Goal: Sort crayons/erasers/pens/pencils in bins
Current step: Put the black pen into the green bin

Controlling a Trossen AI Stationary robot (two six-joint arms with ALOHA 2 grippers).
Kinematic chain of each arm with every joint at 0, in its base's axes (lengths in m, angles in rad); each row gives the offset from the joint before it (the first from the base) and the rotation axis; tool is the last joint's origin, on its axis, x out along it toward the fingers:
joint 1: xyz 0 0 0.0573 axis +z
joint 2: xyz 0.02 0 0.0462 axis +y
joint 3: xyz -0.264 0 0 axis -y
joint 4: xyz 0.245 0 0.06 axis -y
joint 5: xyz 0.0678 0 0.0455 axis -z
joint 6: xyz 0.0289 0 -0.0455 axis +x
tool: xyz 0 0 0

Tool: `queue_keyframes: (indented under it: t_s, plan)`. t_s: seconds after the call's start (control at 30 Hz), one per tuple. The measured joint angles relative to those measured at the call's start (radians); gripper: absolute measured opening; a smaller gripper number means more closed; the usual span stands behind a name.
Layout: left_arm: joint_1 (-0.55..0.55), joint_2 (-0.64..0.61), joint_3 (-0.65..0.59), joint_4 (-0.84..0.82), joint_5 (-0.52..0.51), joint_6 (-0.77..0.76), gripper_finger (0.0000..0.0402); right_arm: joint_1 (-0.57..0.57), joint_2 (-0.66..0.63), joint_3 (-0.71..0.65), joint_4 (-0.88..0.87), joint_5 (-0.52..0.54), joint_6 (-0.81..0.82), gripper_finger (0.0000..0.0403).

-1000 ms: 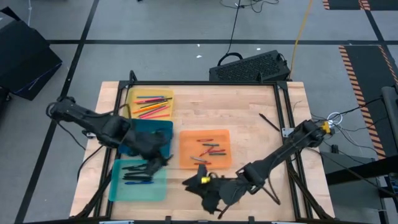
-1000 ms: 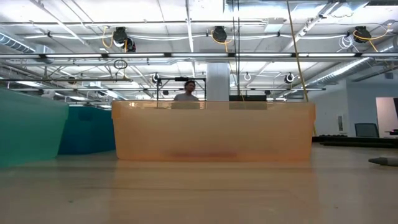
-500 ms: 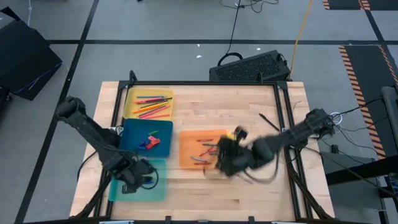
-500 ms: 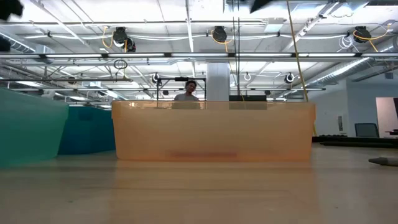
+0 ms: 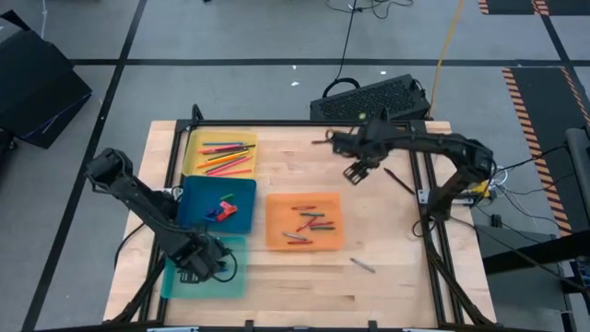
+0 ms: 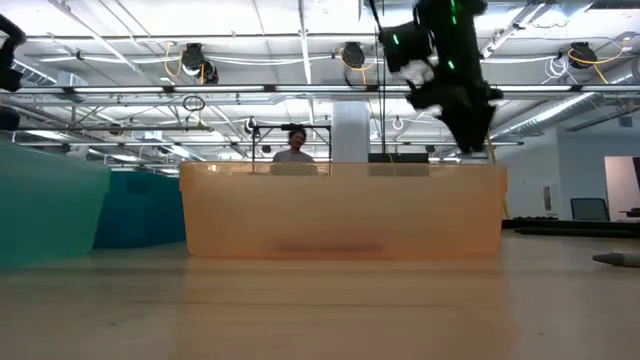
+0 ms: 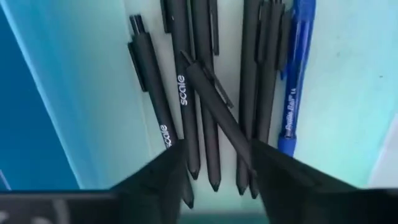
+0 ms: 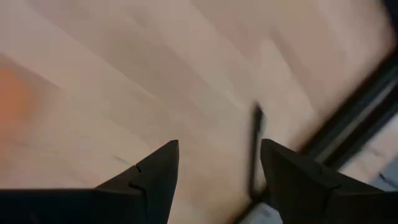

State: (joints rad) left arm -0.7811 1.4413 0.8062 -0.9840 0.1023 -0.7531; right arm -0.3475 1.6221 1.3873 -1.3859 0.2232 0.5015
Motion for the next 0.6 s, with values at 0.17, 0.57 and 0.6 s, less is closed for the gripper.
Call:
queue_keyframes:
  t_s: [0.17, 0.57, 0.6]
  plan:
    - [-0.032, -0.082, 0.0, -0.009, 0.024, -0.087, 0.0247, -0.193, -0.008, -0.216, 0.014, -0.071, -0.168, 0.0206]
    - [-0.108, -0.355, 0.001, -0.014, -0.122, -0.449, 0.0234, -0.435, -0.009, -0.585, 0.318, -0.145, -0.368, 0.0165]
    - [-0.108, -0.363, 0.001, -0.016, -0.126, -0.46, 0.0231, -0.447, -0.011, -0.6, 0.336, -0.154, -0.378, 0.0162]
